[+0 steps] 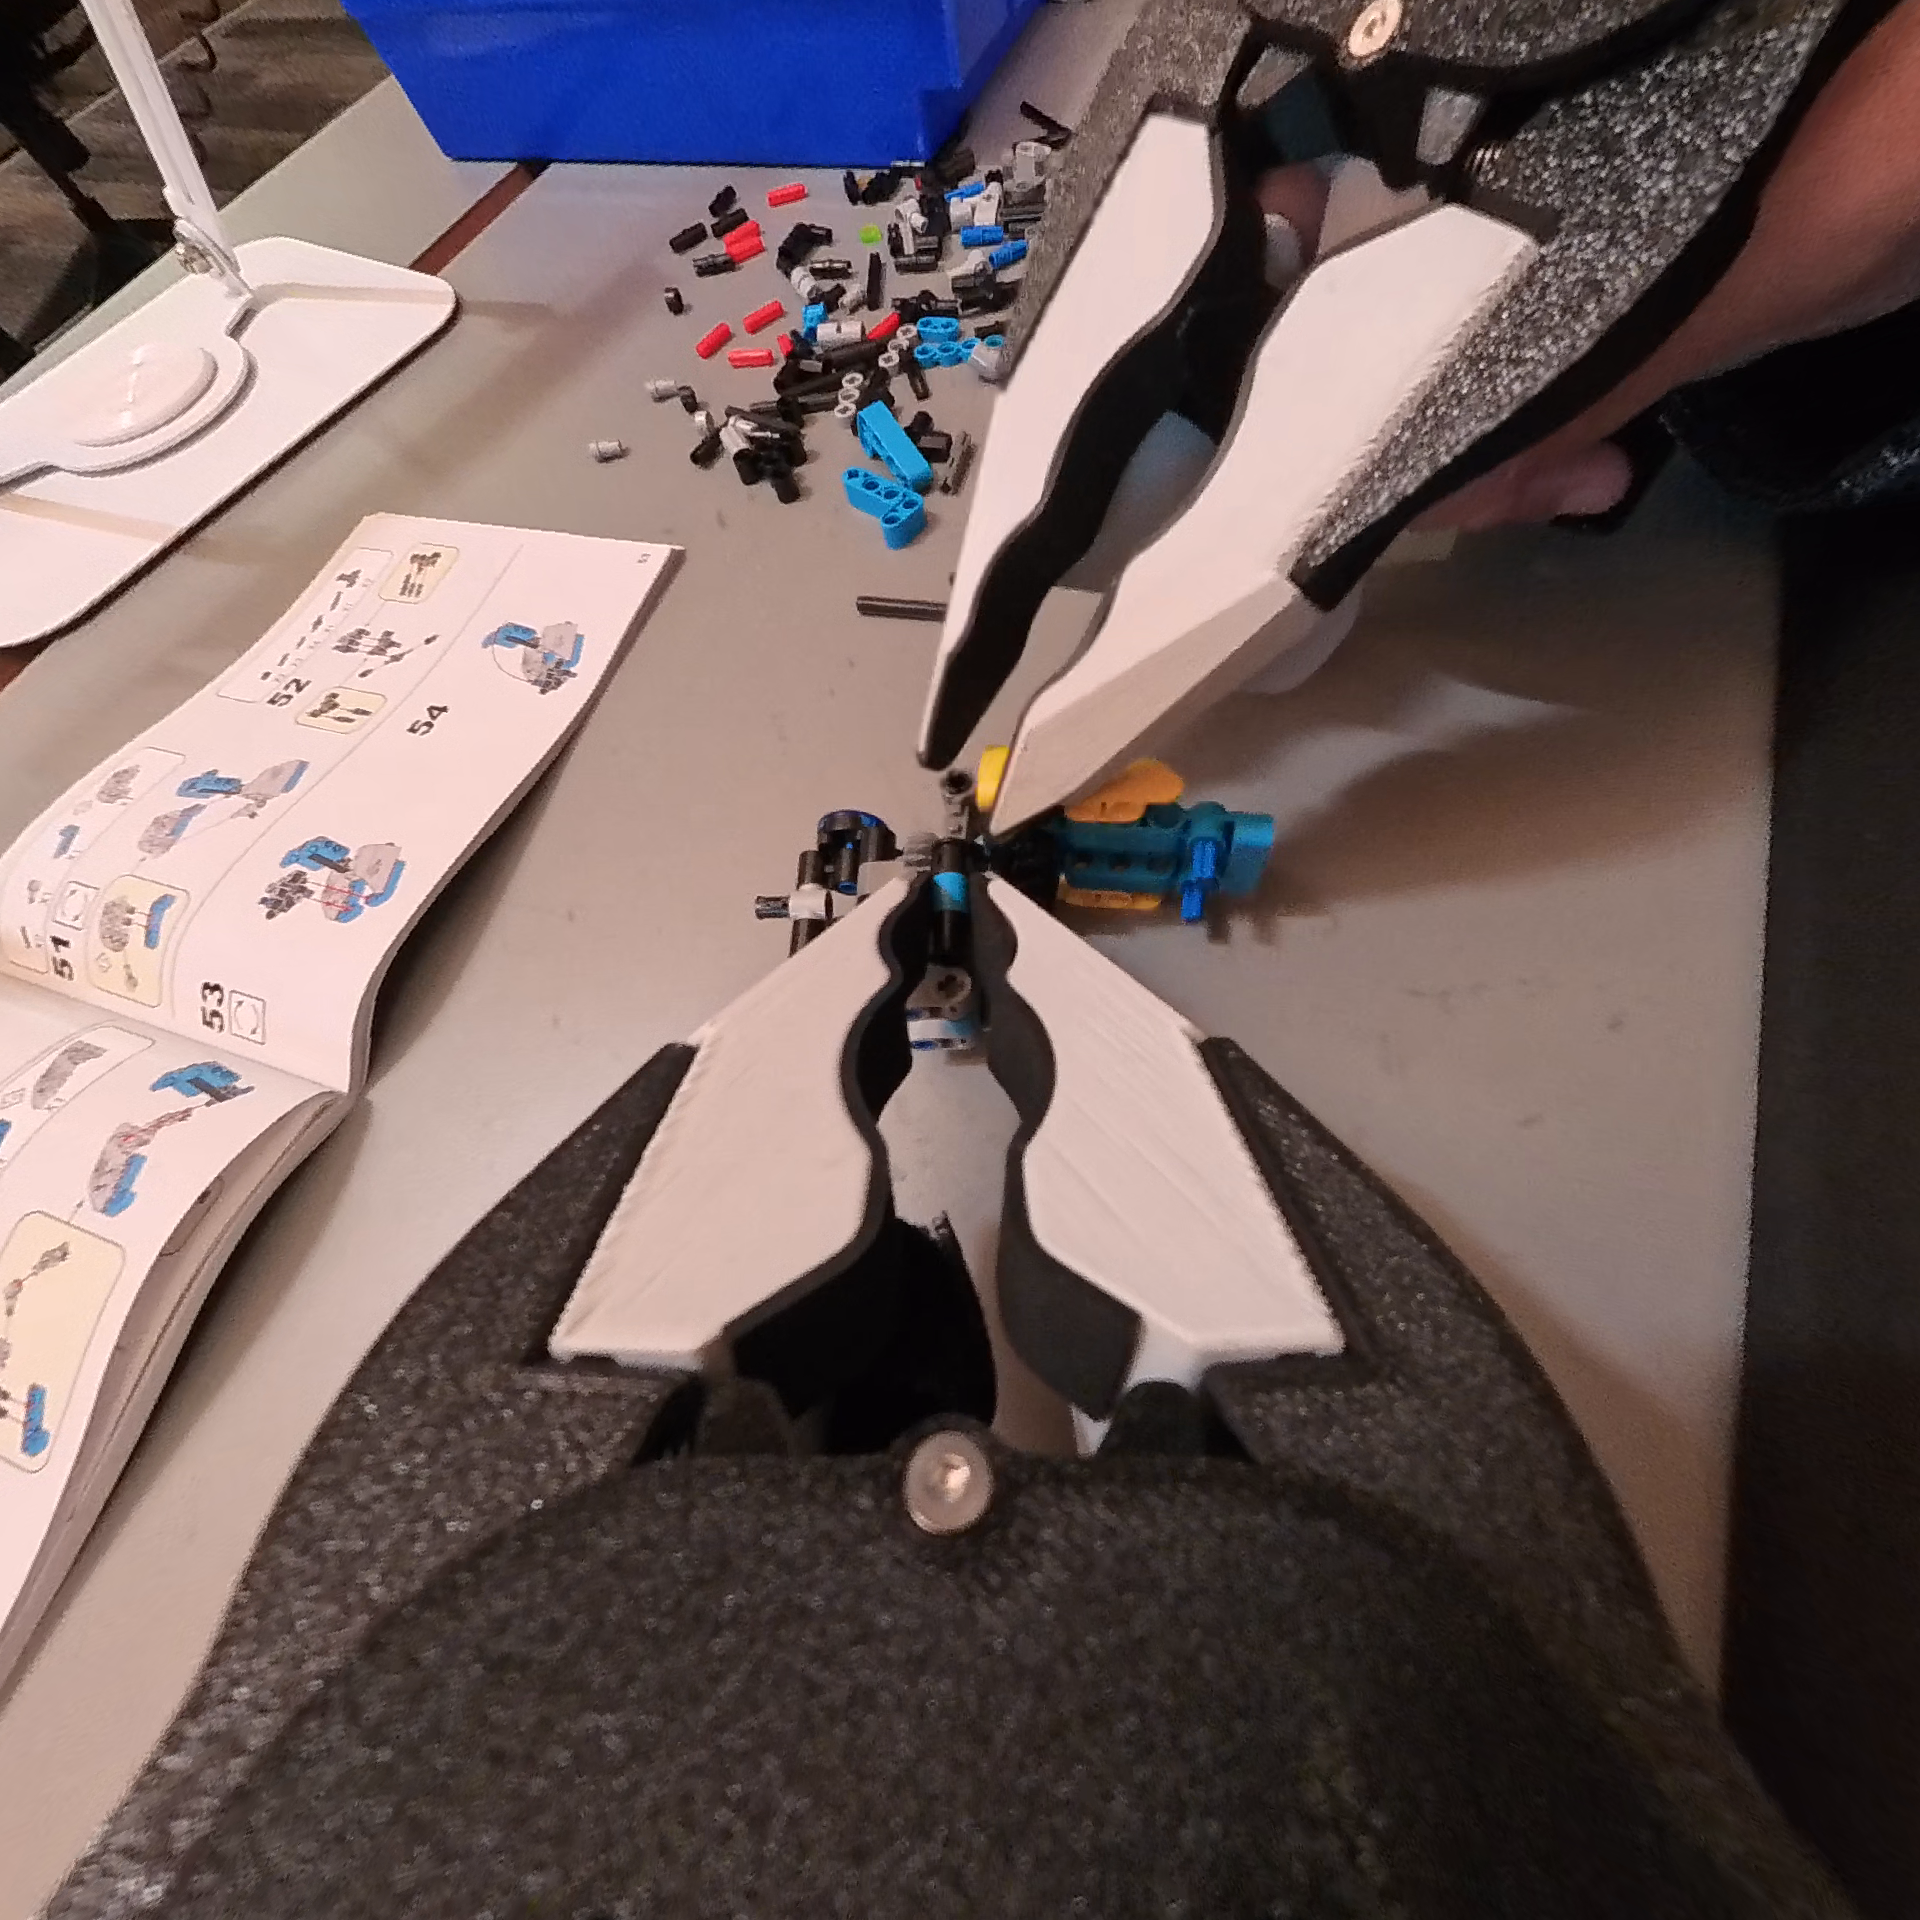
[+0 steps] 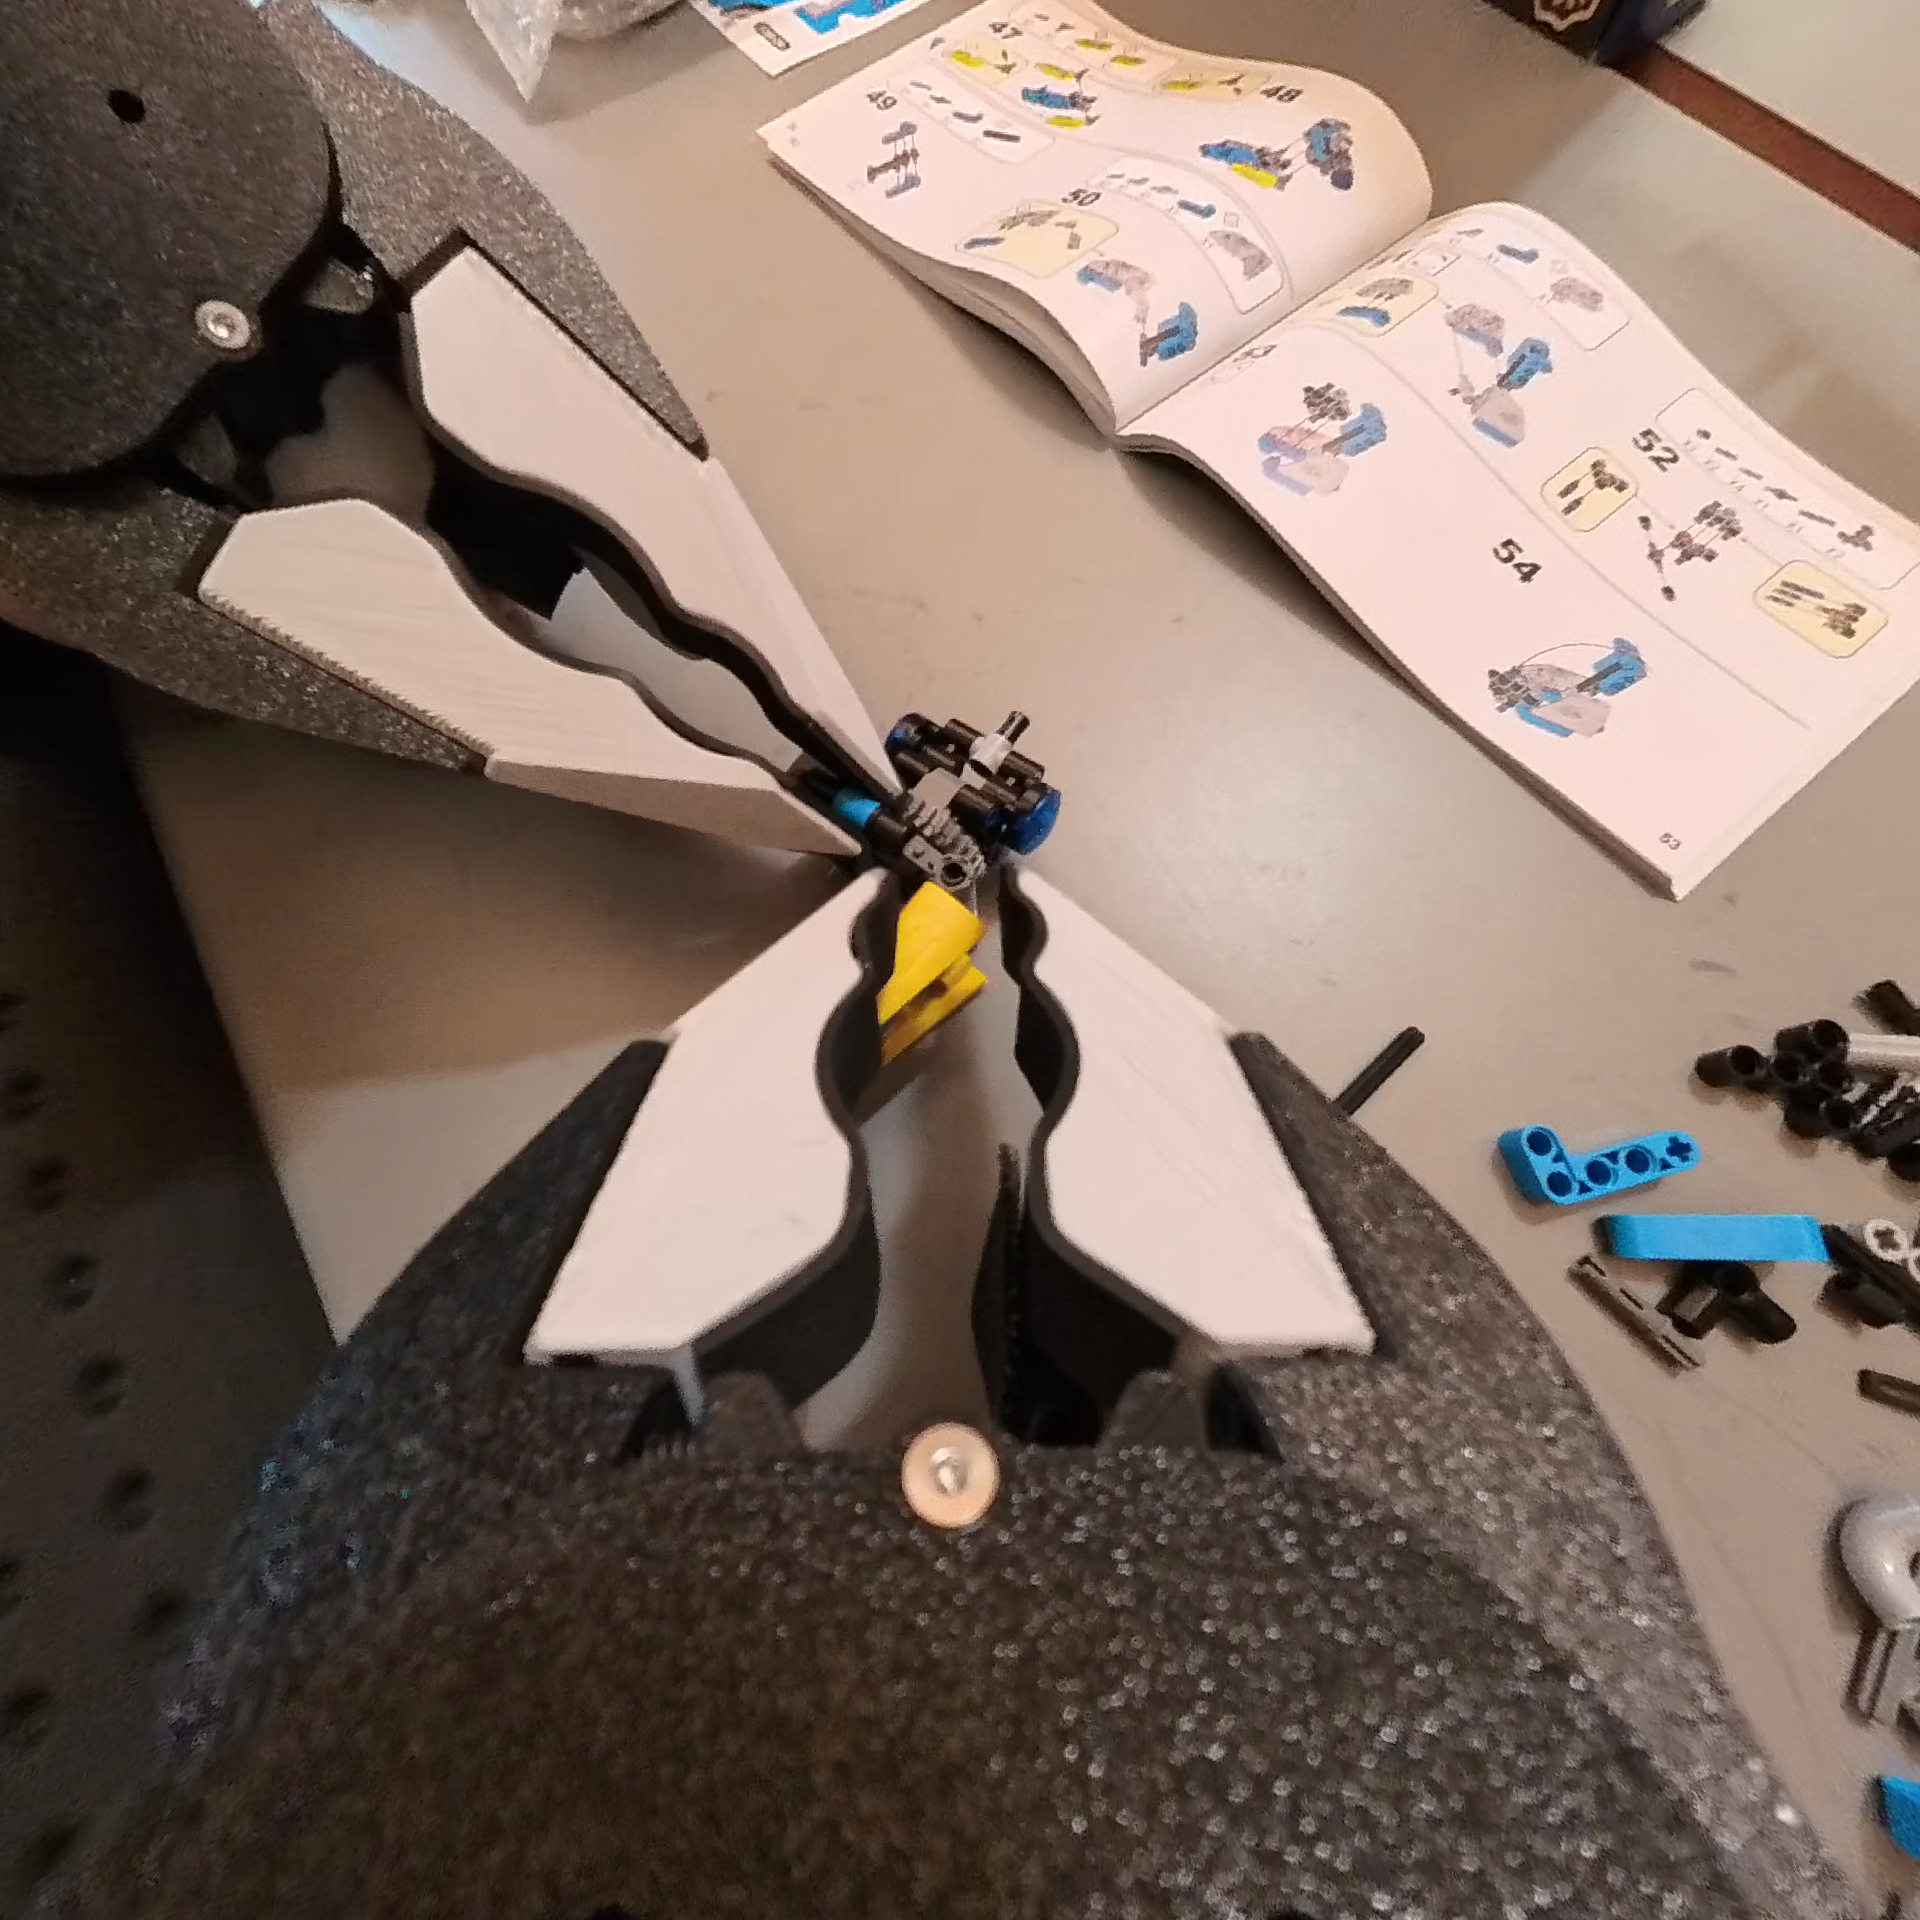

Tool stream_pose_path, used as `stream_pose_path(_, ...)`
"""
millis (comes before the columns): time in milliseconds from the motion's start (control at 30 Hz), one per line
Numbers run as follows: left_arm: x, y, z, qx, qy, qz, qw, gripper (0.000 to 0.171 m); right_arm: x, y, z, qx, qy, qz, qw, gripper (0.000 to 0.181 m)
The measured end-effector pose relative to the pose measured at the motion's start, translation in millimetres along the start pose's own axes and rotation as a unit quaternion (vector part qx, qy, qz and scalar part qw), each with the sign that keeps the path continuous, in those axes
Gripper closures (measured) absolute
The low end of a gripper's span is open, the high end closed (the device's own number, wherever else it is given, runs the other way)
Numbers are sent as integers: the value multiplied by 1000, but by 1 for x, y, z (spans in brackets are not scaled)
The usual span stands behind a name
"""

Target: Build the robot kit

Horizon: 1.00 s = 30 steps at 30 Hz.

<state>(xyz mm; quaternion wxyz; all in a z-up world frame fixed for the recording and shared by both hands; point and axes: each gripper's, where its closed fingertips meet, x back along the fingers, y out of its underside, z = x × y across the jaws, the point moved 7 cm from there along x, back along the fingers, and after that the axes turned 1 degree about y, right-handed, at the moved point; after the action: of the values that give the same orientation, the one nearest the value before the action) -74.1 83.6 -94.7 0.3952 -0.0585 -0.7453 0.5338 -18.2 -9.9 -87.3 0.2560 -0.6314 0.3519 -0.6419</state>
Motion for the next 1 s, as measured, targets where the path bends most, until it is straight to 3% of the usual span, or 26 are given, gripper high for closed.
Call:
stream_pose_path(333,0,0,1,-3,6,1,1000,165,2,1,-4,-30,-13,-36,999,168)
stream_pose_path(633,0,0,0,-5,11,4,1000,165,-3,-4,-6,-39,16,-33,999,171)
stream_pose_path(833,-1,-1,-1,15,16,4,1000,165,-3,-2,-2,-54,-12,-21,998,171)
stream_pose_path(1000,-1,-1,0,13,14,4,1000,165,-3,-3,-6,-21,4,-36,999,171)
